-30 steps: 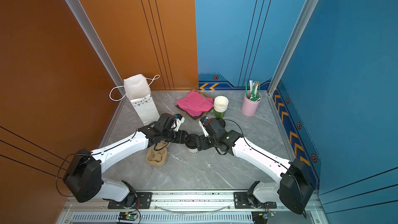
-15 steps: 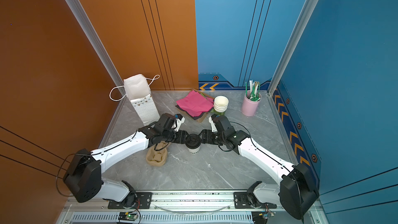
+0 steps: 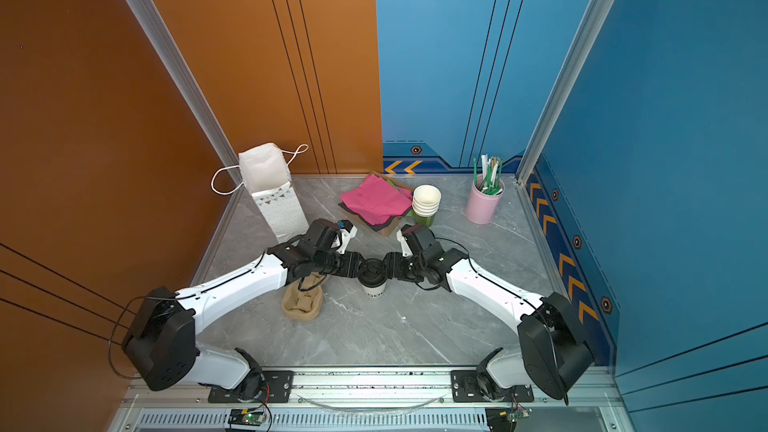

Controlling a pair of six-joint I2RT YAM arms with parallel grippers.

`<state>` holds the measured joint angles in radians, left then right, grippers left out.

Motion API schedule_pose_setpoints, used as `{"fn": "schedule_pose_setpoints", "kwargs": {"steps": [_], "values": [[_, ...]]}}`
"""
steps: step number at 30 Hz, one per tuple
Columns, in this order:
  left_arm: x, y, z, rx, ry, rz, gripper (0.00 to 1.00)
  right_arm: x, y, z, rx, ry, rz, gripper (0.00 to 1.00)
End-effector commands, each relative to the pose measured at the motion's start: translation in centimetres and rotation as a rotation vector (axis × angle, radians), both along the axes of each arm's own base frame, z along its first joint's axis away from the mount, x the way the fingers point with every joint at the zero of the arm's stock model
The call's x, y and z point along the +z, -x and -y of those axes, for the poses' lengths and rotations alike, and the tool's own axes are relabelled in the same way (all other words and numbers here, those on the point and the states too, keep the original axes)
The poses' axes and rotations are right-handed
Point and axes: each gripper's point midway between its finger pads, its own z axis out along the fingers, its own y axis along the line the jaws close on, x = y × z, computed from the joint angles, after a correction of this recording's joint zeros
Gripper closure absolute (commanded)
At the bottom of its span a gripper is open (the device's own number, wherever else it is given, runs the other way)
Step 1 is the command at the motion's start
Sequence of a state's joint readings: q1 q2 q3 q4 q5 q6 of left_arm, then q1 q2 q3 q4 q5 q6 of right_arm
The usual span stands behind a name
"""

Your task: Pack the takeout coffee

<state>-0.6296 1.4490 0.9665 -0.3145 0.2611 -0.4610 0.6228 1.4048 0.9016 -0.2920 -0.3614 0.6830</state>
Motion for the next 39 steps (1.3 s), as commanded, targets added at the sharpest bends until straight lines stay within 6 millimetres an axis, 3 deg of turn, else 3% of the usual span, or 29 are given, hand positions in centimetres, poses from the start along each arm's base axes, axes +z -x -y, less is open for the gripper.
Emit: {"fn": "schedule_pose_setpoints", "kwargs": {"steps": [1, 15, 20, 25, 33, 39], "values": [[-3.5, 2.3, -2.1, -0.002, -0.139, -0.107, 0.39, -3.0, 1.0, 2.1, 0.006, 0.161, -0.053, 0.38], [-4.4, 2.9, -2.6, 0.020, -0.147, -0.139, 0.40, -7.7, 3.6, 4.8, 0.066, 0.413, -0.127, 0.42], [-4.5, 3.2, -2.8, 0.023, -0.149, -0.144, 0.40, -8.2, 3.7, 5.0, 0.071, 0.423, -0.138, 0.42], [-3.8, 3.0, -2.6, 0.022, -0.136, -0.125, 0.39, -6.5, 2.7, 3.5, 0.082, 0.355, -0.100, 0.42], [-2.6, 2.3, -2.0, 0.014, -0.113, -0.099, 0.39, -0.7, -0.5, 1.0, 0.073, 0.185, -0.005, 0.39], [0.1, 1.3, -1.7, 0.021, -0.074, -0.034, 0.33, 2.5, -1.4, 0.0, 0.085, 0.123, 0.066, 0.33]]}}
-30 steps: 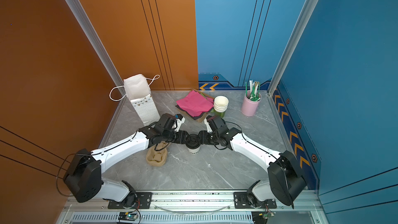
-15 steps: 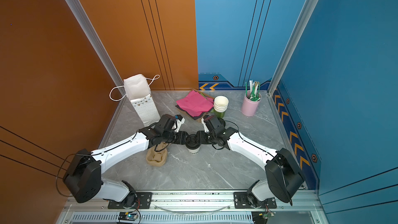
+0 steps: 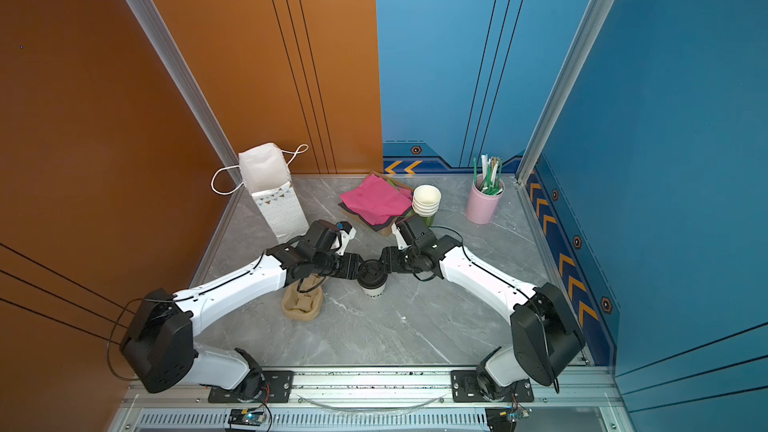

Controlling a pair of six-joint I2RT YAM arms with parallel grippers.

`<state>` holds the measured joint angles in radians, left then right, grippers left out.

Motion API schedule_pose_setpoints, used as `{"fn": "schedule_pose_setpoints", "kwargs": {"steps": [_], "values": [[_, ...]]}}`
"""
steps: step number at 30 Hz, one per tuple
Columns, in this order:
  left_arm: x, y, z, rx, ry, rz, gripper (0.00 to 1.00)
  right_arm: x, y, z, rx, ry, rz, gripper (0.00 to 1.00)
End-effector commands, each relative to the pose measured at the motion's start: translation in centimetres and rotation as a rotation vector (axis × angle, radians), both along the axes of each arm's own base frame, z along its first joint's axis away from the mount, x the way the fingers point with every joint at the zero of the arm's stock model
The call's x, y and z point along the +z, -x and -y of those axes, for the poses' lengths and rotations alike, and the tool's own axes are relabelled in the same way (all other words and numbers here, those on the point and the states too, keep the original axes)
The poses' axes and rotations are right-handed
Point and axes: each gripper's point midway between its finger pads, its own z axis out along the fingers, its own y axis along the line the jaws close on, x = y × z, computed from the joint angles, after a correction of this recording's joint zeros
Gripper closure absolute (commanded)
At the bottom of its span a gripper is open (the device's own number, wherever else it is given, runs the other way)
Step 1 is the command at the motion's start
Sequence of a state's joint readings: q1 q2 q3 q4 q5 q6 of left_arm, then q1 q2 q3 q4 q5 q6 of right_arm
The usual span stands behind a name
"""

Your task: Pack the takeout coffee

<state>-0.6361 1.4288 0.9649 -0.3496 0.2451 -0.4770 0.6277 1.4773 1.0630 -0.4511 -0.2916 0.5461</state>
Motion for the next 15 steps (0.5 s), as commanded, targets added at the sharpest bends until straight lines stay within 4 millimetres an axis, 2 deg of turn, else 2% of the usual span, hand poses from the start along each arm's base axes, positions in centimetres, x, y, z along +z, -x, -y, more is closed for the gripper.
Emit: {"fn": "schedule_pose_setpoints", "kwargs": {"steps": [1, 7, 15], "values": [[0.6, 0.6, -1.3, 0.009, -0.050, -0.007, 0.31, 1.6, 0.2, -0.1, 0.020, -0.009, 0.015, 0.32], [3.2, -0.2, -1.2, 0.012, -0.007, 0.053, 0.26, 0.7, 0.7, 0.2, 0.027, 0.009, 0.003, 0.30], [3.5, 0.1, -0.9, 0.012, 0.060, 0.038, 0.26, -0.5, 1.0, 0.2, 0.051, 0.035, -0.018, 0.31]]}}
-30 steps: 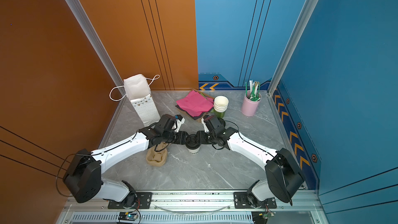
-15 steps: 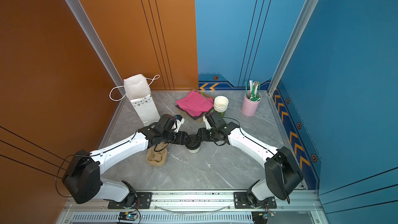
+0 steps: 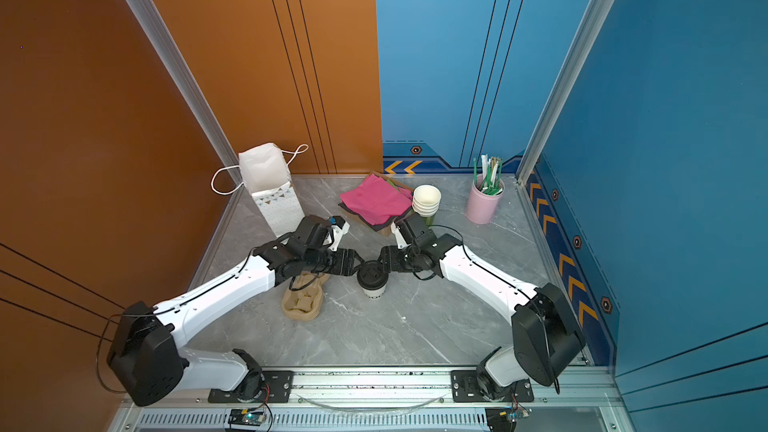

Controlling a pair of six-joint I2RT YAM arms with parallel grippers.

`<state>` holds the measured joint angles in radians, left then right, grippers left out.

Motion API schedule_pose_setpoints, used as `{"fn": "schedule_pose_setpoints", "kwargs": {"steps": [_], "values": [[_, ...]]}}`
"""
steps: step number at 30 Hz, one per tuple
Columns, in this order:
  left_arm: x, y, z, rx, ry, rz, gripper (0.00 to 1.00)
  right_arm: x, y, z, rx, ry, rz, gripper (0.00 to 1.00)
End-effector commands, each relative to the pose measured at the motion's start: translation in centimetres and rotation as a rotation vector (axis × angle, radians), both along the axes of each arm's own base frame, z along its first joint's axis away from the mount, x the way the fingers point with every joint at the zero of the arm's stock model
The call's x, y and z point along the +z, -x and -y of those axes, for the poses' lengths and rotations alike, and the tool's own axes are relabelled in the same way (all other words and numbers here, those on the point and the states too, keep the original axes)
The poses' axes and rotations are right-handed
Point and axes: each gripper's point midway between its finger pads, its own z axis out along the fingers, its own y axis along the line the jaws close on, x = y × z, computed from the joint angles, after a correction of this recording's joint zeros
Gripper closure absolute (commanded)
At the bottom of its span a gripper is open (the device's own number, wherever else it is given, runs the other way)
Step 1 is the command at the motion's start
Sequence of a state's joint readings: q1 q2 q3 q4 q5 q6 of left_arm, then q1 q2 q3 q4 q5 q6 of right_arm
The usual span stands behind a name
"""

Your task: Pack the takeout coffee

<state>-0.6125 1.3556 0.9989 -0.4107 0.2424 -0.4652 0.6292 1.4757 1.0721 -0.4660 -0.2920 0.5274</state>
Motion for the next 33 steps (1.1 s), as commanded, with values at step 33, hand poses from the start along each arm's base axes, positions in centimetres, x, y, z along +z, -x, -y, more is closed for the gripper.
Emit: {"fn": "schedule_pose_setpoints", "kwargs": {"steps": [33], "values": [[-8.6, 2.3, -2.6, 0.066, -0.130, -0.177, 0.46, -6.5, 3.7, 3.0, 0.078, 0.317, -0.130, 0.38]]}}
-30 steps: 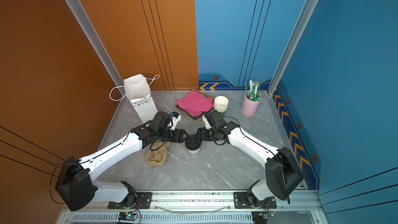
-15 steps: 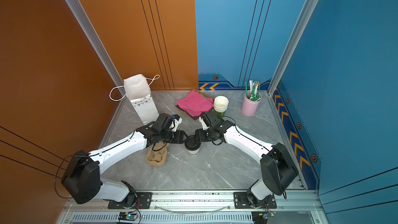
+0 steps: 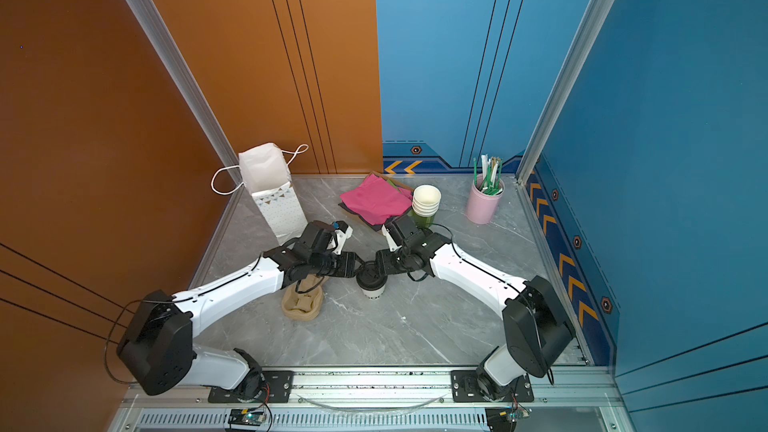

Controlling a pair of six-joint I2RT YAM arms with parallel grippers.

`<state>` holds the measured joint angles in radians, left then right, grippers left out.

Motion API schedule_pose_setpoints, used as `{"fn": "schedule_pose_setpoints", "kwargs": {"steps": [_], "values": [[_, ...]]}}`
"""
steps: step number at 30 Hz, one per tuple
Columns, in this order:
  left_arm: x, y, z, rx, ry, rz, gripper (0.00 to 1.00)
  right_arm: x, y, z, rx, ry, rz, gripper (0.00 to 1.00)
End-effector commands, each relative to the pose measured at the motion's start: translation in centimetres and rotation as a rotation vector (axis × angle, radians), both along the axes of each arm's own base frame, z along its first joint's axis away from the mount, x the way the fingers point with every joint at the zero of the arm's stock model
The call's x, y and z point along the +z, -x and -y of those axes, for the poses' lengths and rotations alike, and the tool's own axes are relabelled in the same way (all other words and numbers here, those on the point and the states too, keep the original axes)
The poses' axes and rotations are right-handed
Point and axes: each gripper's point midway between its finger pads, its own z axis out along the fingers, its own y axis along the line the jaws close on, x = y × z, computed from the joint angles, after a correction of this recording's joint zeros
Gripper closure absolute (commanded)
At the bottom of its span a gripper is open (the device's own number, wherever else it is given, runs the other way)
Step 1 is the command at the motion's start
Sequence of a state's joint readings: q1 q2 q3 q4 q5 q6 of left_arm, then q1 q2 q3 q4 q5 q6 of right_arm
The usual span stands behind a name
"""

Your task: Pack the takeout coffee

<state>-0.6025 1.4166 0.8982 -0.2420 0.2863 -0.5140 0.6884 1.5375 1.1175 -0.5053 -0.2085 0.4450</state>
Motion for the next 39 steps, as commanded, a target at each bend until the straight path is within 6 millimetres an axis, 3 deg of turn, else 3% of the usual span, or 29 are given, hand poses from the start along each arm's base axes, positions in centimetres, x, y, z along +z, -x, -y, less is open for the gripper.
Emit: {"fn": "schedule_pose_setpoints", "kwargs": {"steps": [1, 8, 20, 28, 30, 36, 39], "values": [[-5.3, 2.9, -3.5, 0.043, -0.183, -0.139, 0.46, -5.4, 3.6, 4.1, -0.016, 0.214, -0.164, 0.38], [-5.6, 3.3, -3.8, 0.045, -0.189, -0.141, 0.46, -5.2, 3.5, 4.0, -0.021, 0.209, -0.160, 0.38], [2.9, 0.0, -1.9, 0.036, -0.079, 0.082, 0.35, 0.6, 0.1, 0.7, -0.012, 0.075, -0.027, 0.34], [7.1, 0.5, -4.0, 0.076, -0.050, 0.227, 0.24, 7.3, -2.2, -0.8, -0.003, -0.025, 0.143, 0.25], [7.9, 1.2, -4.6, 0.081, -0.040, 0.254, 0.21, 8.3, -1.6, -1.5, 0.042, -0.016, 0.193, 0.20], [8.7, 4.0, -5.8, 0.023, -0.038, 0.265, 0.15, 7.6, -0.5, -1.2, 0.143, 0.093, 0.210, 0.07], [8.5, 5.4, -6.6, -0.002, -0.062, 0.250, 0.05, 6.7, 0.5, -1.3, 0.207, 0.170, 0.199, 0.03]]}}
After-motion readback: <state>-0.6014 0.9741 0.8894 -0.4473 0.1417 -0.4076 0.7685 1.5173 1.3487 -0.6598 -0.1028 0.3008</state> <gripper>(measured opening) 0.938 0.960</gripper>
